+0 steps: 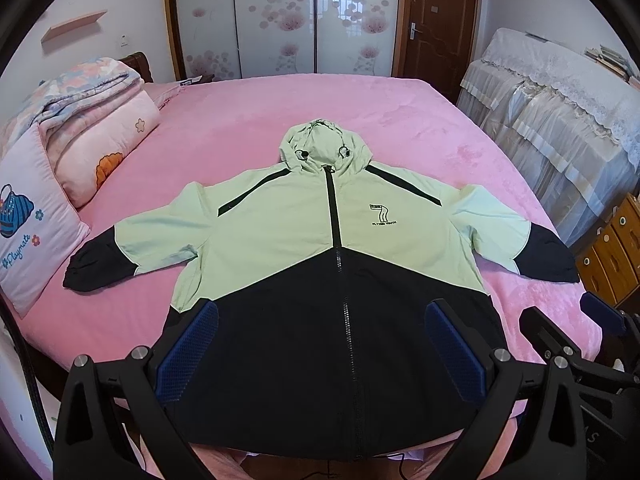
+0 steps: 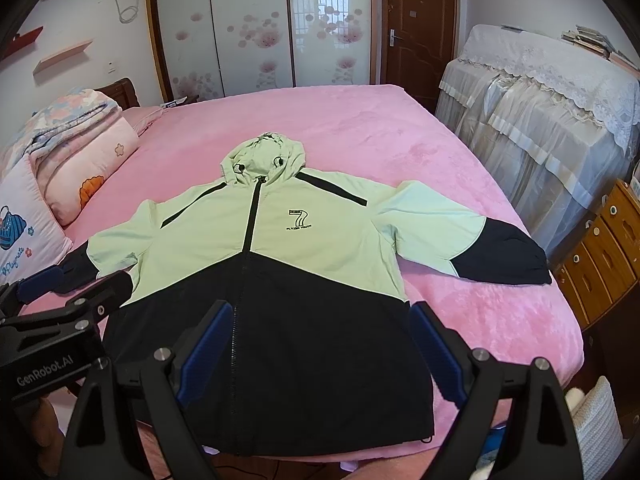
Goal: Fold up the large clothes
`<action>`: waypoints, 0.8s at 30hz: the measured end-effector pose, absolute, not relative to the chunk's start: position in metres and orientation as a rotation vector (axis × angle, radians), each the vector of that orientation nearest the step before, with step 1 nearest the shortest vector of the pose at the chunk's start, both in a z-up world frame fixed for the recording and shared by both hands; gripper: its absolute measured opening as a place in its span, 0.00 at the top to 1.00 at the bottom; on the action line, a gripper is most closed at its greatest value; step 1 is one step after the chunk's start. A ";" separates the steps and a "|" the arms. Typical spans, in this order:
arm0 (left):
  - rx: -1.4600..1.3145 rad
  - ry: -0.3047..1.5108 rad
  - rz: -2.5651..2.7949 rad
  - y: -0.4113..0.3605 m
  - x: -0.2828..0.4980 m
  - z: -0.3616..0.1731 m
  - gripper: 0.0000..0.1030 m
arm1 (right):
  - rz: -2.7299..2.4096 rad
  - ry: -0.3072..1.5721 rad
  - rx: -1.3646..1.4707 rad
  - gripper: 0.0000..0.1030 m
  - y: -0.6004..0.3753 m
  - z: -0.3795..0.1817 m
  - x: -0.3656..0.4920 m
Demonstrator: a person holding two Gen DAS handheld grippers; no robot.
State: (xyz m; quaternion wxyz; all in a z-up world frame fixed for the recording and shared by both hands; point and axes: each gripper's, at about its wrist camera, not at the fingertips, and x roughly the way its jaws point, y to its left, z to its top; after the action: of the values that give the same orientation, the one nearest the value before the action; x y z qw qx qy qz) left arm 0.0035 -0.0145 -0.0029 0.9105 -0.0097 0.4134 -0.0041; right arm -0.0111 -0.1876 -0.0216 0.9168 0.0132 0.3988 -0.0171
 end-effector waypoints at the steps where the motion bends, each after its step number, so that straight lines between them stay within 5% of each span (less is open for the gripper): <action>1: -0.021 0.852 -0.008 -0.014 0.003 -0.003 0.00 | -0.035 0.821 0.025 0.12 -0.188 -0.022 -0.011; 24: -0.003 0.861 -0.014 -0.023 0.001 -0.007 0.00 | -0.056 0.814 0.022 0.12 -0.197 -0.019 -0.011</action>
State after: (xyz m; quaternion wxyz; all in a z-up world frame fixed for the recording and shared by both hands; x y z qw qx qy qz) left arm 0.0012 -0.0234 -0.0068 0.9088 -0.0013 0.4172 -0.0066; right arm -0.0108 -0.1970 -0.0194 0.9179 0.0108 0.3958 -0.0273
